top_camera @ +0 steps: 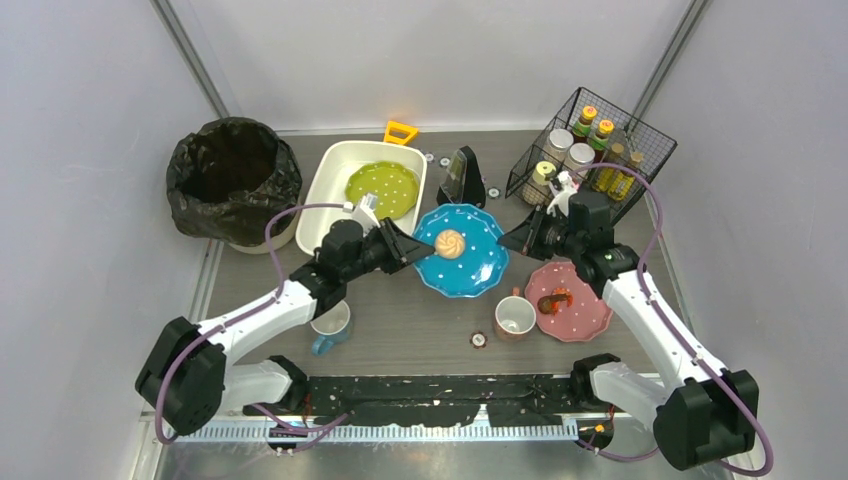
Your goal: Clear the kitchen counter
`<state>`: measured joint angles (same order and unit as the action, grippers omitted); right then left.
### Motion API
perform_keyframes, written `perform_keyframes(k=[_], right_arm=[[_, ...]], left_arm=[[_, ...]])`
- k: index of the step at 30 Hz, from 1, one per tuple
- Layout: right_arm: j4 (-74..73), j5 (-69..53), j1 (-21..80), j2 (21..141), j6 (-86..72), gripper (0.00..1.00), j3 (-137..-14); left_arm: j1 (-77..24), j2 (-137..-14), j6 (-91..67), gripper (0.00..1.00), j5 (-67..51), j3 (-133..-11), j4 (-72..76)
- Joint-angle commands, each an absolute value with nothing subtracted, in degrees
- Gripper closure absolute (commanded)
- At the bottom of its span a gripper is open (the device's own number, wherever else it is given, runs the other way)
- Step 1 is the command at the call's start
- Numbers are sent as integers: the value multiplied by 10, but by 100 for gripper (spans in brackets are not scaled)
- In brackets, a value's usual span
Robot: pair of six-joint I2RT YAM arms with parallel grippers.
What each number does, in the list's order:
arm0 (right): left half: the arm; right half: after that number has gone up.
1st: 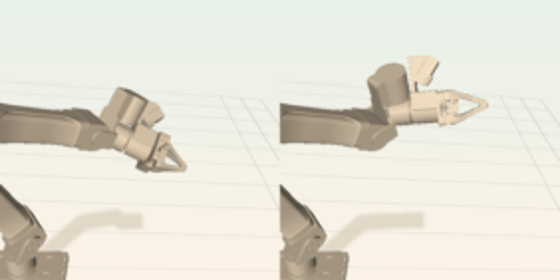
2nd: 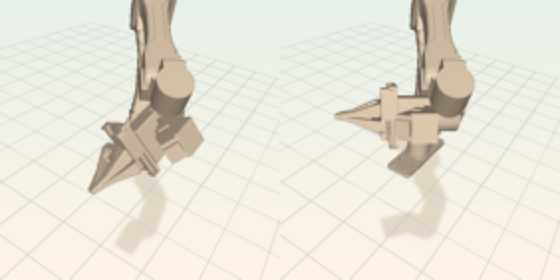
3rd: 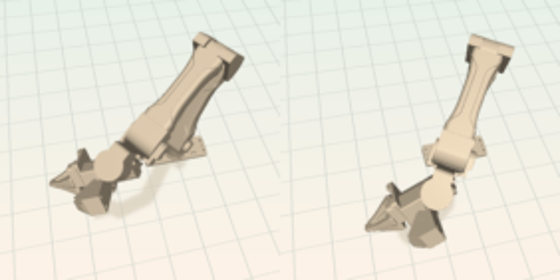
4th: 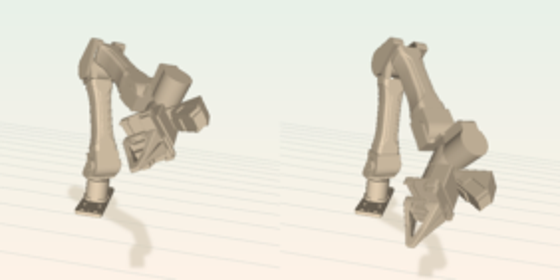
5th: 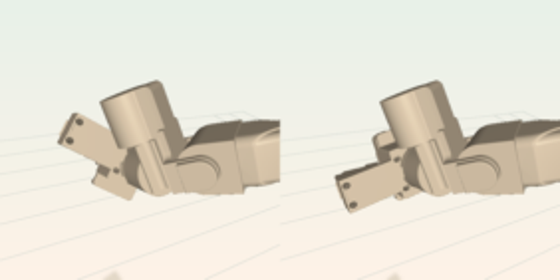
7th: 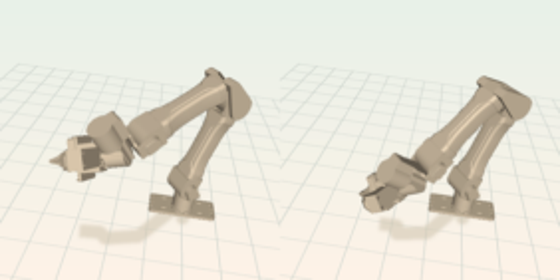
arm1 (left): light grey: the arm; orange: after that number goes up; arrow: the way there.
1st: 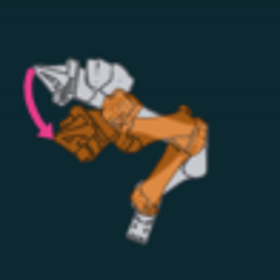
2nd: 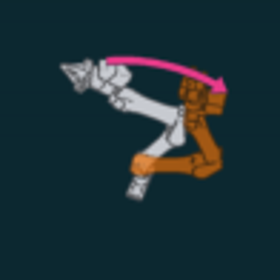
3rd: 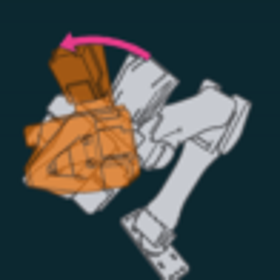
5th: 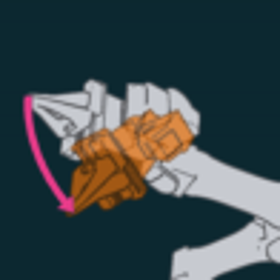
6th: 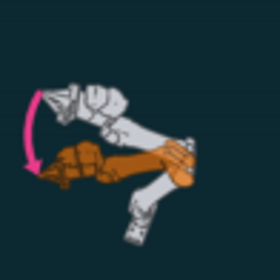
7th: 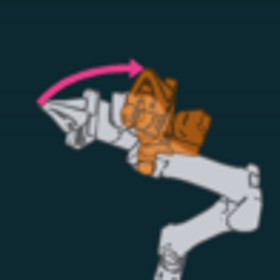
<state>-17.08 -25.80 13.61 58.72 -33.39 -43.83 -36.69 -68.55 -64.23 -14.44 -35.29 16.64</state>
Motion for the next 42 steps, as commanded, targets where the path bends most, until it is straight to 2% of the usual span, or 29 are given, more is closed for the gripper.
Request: perform_keyframes(k=[1,2,6,7,8,9,11,14,20,24,34,42], right_arm=[[-132,-305,136,553,-354,92,-492],[-150,-292,136,553,-346,90,-499],[-213,-223,135,527,-293,65,-524],[-223,-194,135,513,-273,52,-535],[-244,-179,136,505,-263,44,-540],[-254,-150,135,487,-242,30,-551],[-281,-105,135,465,-216,14,-567],[-317,-40,136,423,-184,3,-583],[-339,140,136,319,-132,5,-583],[-345,199,136,260,-118,5,-561],[-365,224,137,204,-97,5,-529],[-361,241,155,168,-86,5,-507]], left_arm=[[-371,-684,-676,93,-172,-349,255],[-371,-680,-685,99,-173,-346,263],[-371,-643,-704,100,-170,-339,276],[-371,-630,-704,100,-167,-341,268],[-371,-618,-704,100,-161,-347,260],[-370,-604,-703,100,-155,-351,243],[-368,-581,-700,100,-141,-361,223],[-358,-554,-700,100,-128,-382,196],[-318,-533,-697,100,-120,-454,123],[-274,-533,-700,100,-114,-513,79],[-130,-524,-713,100,-57,-631,-20],[54,-498,-740,100,-12,-645,-62]])
